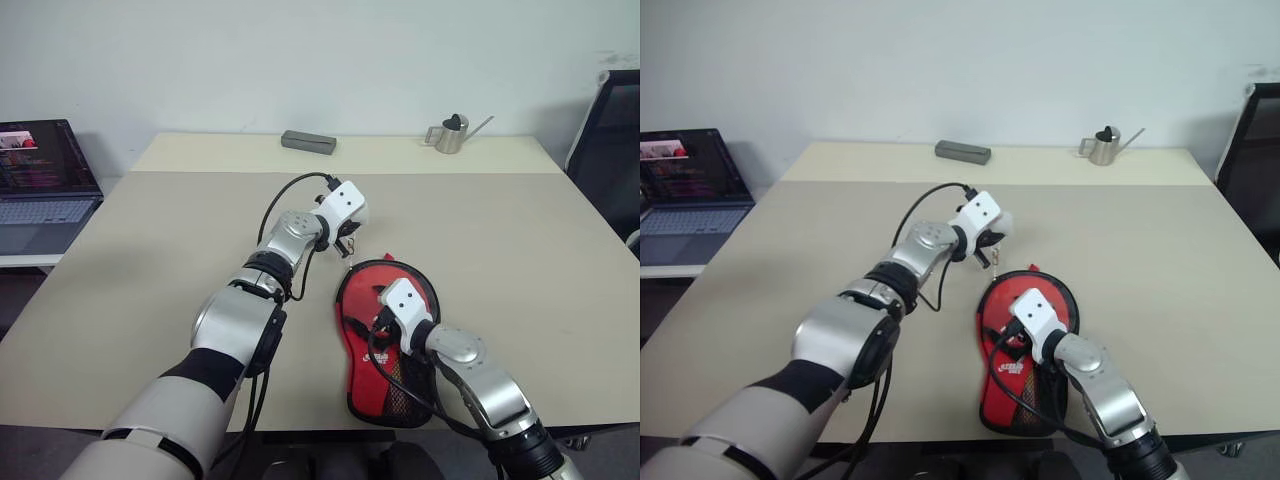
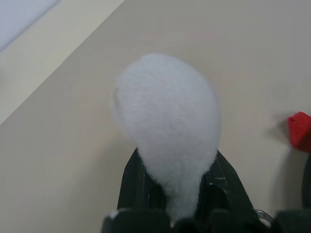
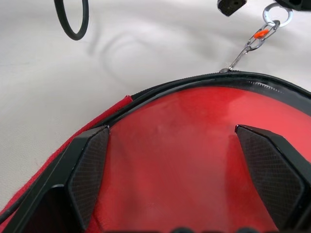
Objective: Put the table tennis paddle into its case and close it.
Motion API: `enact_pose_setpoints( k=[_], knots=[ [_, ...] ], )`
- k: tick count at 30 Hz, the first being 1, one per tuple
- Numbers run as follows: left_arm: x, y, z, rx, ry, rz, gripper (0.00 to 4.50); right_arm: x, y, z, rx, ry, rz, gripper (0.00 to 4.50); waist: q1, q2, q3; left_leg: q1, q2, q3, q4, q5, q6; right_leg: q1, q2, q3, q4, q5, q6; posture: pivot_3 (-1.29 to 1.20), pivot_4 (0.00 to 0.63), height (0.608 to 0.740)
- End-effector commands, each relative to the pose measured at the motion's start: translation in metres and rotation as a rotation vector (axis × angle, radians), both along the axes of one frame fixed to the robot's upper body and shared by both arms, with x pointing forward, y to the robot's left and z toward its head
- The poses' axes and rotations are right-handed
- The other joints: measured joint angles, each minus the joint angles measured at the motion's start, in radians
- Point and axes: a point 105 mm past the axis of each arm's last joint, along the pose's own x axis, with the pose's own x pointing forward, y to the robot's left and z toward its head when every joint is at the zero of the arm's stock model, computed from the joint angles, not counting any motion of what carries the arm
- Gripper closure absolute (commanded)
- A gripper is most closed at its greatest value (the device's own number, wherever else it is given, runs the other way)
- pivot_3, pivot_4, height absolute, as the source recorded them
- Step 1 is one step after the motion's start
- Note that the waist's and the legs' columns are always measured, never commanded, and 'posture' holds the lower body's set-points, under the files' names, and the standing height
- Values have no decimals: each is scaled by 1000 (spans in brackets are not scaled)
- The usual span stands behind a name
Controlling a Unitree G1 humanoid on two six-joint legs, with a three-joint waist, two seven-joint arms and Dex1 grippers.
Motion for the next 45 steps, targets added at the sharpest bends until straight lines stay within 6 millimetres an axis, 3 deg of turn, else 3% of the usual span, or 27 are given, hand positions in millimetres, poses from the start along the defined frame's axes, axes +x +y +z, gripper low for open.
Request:
enact_pose_setpoints(
  k=[1, 17, 27, 36, 45],
  knots=[
    [7, -13, 44, -27, -144, 3, 4230, -27, -18, -67, -140, 264, -40, 0, 0, 0, 0, 0, 0, 0, 0, 0, 0, 0, 0, -1, -2, 0, 0, 0, 150, 740],
    [-2, -62, 62, -36, -212, -42, 4230, -47, -16, -66, -134, 290, -69, 0, 4, 0, 0, -4, -1, 0, -1, -3, 0, 0, 0, -1, -7, -1, 2, 0, 150, 740],
    [-4, -73, 64, 5, -252, -40, 4230, -59, -14, -69, -134, 311, -69, 0, 6, 0, 0, -8, -2, 0, 0, -3, -2, -2, -2, -2, -9, 0, 1, 0, 150, 740],
    [-21, -85, 18, 75, -105, -169, 4230, -54, -10, -68, -127, 305, -67, 0, 5, 0, -1, -8, -3, 0, 0, -4, -2, -2, -2, -2, -9, 0, 1, 0, 150, 740],
    [-34, -78, -30, 131, 39, -212, 4230, -49, -8, -67, -127, 292, -61, 0, 1, 3, -9, -6, -3, 0, 0, -4, -1, -2, -1, -1, -8, -1, 1, 0, 150, 740]
  ],
)
